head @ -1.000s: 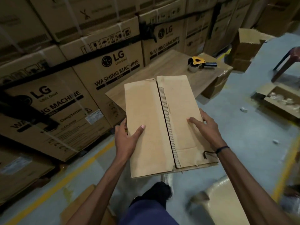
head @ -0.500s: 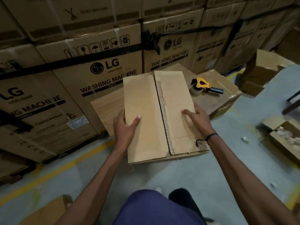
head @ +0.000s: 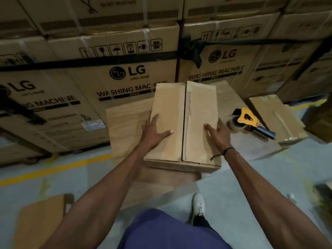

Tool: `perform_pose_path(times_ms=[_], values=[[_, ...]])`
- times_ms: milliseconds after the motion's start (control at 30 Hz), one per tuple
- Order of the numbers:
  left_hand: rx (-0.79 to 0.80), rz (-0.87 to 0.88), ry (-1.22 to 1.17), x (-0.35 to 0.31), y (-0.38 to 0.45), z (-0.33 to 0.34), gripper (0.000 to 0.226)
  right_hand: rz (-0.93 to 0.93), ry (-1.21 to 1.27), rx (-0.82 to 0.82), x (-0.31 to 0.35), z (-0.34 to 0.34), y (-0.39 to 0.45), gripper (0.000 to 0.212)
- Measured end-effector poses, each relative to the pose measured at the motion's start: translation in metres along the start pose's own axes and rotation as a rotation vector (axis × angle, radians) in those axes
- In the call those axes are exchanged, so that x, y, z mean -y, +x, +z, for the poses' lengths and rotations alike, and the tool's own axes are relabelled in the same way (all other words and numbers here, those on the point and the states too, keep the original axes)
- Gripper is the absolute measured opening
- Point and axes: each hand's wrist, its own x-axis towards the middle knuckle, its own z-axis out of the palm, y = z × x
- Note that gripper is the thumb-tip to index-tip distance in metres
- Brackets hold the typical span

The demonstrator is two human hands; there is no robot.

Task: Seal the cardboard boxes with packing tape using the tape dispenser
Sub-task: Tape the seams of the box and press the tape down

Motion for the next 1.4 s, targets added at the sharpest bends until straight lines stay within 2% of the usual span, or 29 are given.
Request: perform_pose_path(times_ms=[133,233,300,333,400,467,533,600,667,800,900,1067,1300,1400], values=[[0.157,-0.049,0.26,-0.007,0.027,0.028,0.095,0.081,-0.105,0.142,-0.031,-0.005,0.043,0.075],[0.122,-0.044,0.377,-0.013,0.033,0.048,0.088,0.129,-0.191,0.271,-0.055,-0.005,0.067,0.085],[0.04,-0.078,0.394,-0.017,0.03,0.064,0.08,0.09,-0.303,0.283,-0.063,-0.002,0.081,0.095],[-0.008,-0.103,0.399,-0.02,0.024,0.074,0.075,0.024,-0.406,0.259,-0.059,-0.002,0.086,0.102],[-0.116,-0.155,0.38,-0.024,0.006,0.099,0.069,-0.259,-0.61,0.214,-0.049,0.003,0.102,0.104],[-0.217,-0.208,0.333,-0.033,-0.014,0.123,0.07,-0.502,-0.716,0.299,-0.034,0.011,0.124,0.093],[-0.293,-0.253,0.35,-0.042,-0.031,0.142,0.074,-0.64,-0.803,0.438,-0.018,0.024,0.148,0.086],[-0.351,-0.294,0.401,-0.049,-0.043,0.155,0.075,-0.705,-0.868,0.539,-0.006,0.037,0.173,0.085],[-0.383,-0.343,0.432,-0.054,-0.051,0.166,0.074,-0.738,-0.952,0.604,0.009,0.048,0.199,0.094],[-0.381,-0.388,0.418,-0.054,-0.063,0.184,0.072,-0.715,-1.04,0.699,0.03,0.055,0.234,0.111],[-0.38,-0.33,0.334,-0.049,-0.062,0.181,0.072,-0.619,-1.0,0.667,0.034,0.055,0.244,0.111],[-0.294,-0.222,0.387,-0.012,-0.053,0.15,0.072,-0.561,-0.989,0.58,0.024,0.048,0.235,0.104],[-0.042,0.094,0.659,0.047,-0.002,0.054,0.069,-0.334,-0.99,0.235,-0.025,0.022,0.161,0.098],[-0.069,0.064,0.596,0.049,0.022,0.036,0.063,-0.25,-0.955,0.136,-0.037,0.017,0.131,0.093]])
